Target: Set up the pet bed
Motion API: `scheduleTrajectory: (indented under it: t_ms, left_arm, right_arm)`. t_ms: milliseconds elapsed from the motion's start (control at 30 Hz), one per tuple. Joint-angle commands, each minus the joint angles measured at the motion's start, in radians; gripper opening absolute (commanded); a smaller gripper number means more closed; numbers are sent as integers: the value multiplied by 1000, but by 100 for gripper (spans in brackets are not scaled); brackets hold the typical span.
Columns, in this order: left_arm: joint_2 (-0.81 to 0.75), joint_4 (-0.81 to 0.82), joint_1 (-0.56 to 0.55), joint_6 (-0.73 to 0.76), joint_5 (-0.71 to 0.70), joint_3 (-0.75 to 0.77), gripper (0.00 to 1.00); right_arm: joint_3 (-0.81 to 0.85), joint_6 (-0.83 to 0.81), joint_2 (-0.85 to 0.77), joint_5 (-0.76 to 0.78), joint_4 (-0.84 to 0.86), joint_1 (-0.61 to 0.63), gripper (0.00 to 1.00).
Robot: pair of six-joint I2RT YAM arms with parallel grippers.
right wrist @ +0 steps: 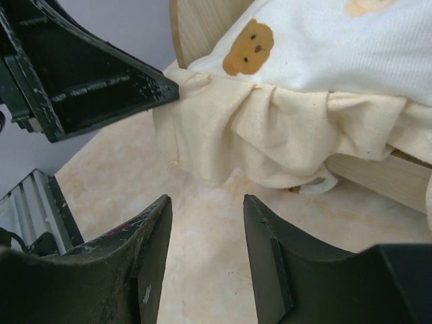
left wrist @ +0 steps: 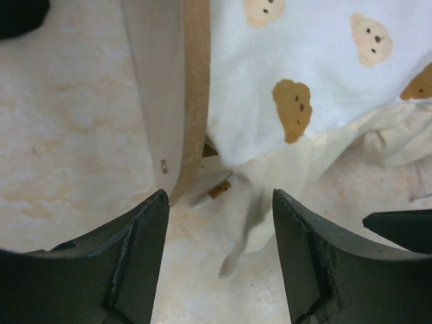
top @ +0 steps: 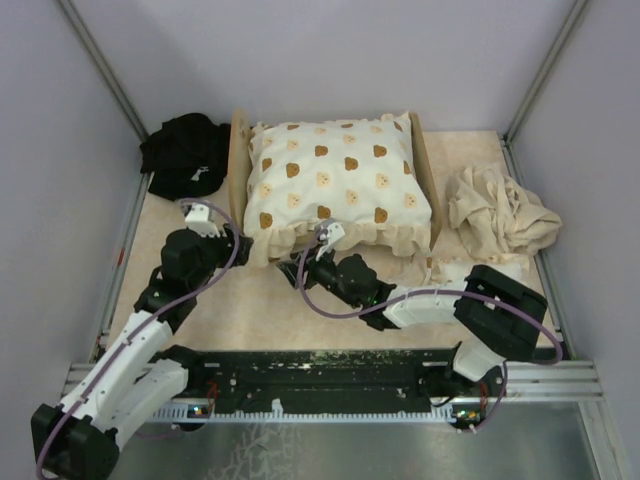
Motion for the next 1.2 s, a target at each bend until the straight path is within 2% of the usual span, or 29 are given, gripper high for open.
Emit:
scheduleTrajectory:
  t_ms: [0,233,333,400,533,633,800,1167]
  left_arm:
    - [1,47,2,93,-94,46,70]
    - [143,178,3,136,-98,77,70]
    - [217,174,4,147,-102,120,63]
    - [250,151,4,152,-99,158,54]
    - [243,148,4,153,-73,210,19]
    - [236,150,4,162,-52,258,2]
    - [251,120,4,160,-41,330,0]
    - [319,-34,4,10,-58,533,0]
  right_arm:
    - [-22,-8,23,42,152,16,47]
    - [-34,-45,106,57,246,45,47]
    - [3,-87,181,68,279,62,47]
    - [22,-116,224,68,313,69,46]
    - [42,-168,297,72,416,78,46]
    - [57,-197,346,96,482,79,46]
    - [94,-217,394,123,492,79,46]
    - [195,-247,527,160,540,88,44]
